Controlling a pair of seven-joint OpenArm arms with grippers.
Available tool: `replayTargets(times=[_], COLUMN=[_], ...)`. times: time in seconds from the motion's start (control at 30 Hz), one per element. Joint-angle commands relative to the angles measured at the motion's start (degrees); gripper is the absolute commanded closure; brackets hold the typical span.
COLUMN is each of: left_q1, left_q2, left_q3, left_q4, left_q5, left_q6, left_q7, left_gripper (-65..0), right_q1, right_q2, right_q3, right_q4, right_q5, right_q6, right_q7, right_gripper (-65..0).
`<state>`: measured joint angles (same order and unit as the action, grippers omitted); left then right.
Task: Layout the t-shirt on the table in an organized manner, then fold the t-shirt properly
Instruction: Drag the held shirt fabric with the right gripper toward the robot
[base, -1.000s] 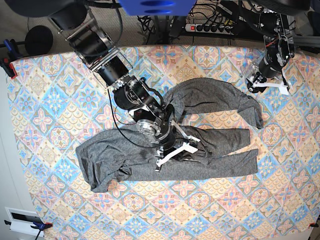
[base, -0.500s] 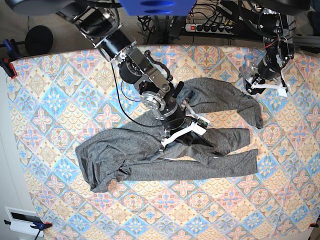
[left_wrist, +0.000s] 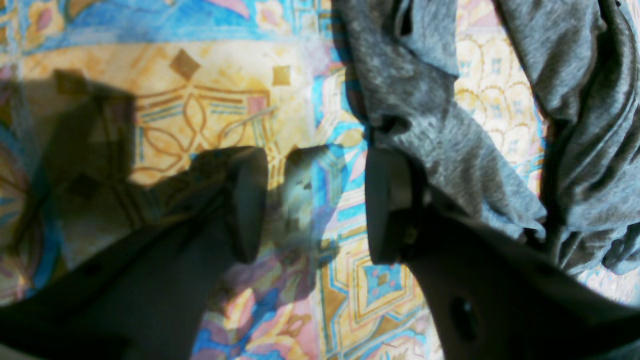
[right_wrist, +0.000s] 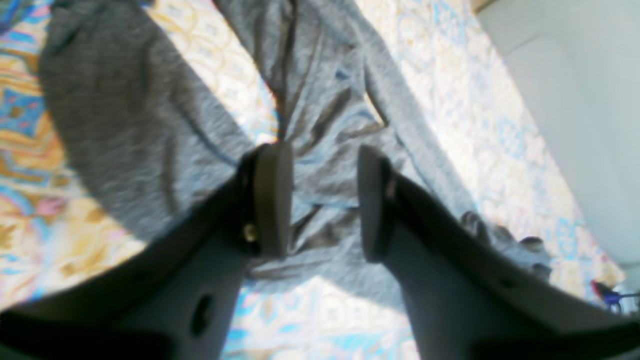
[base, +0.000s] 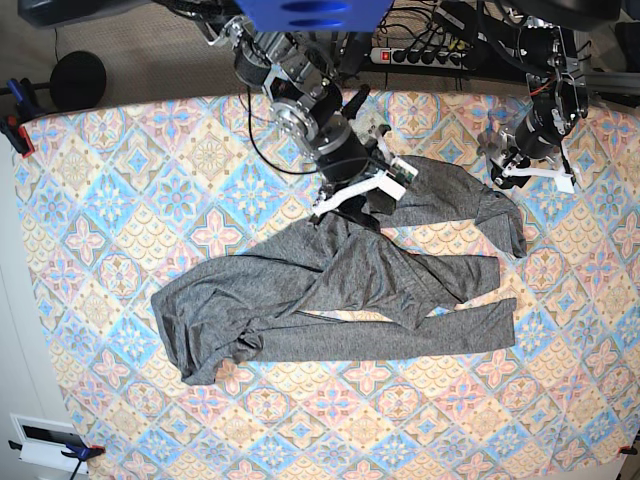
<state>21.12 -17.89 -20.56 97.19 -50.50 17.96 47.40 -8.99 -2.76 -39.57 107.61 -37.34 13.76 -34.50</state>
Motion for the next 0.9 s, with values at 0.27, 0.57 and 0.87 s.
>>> replayTargets(times=[0.27,0.57,0.87], left_q1=[-0.16,-0.25,-0.16], left_q2=[-0.35,-0.35,-0.35], left_q3=[2.84,2.67,2.58], left_q4=[0.35,0.35,0.35], left_q5=[-0.44,-0.44,-0.44], left_q6=[0.11,0.11,0.11], left_q7=[3.02,2.93,2.93], left_gripper=[-31.1,-31.1,-31.1], right_q1=[-0.81,4.73,7.72], right_q2=[-0.97,-0.97,-0.88], right_q3=[2.52,16.23,18.96], right_q4=[-5.68,-10.34,-9.81], right_q5=[0.46,22.53,33.61], right_q6=[-0.53,-0.53,-0.53], right_q7=[0.96,-3.08,-5.81], right_gripper=[-23.6,-23.7,-23.6])
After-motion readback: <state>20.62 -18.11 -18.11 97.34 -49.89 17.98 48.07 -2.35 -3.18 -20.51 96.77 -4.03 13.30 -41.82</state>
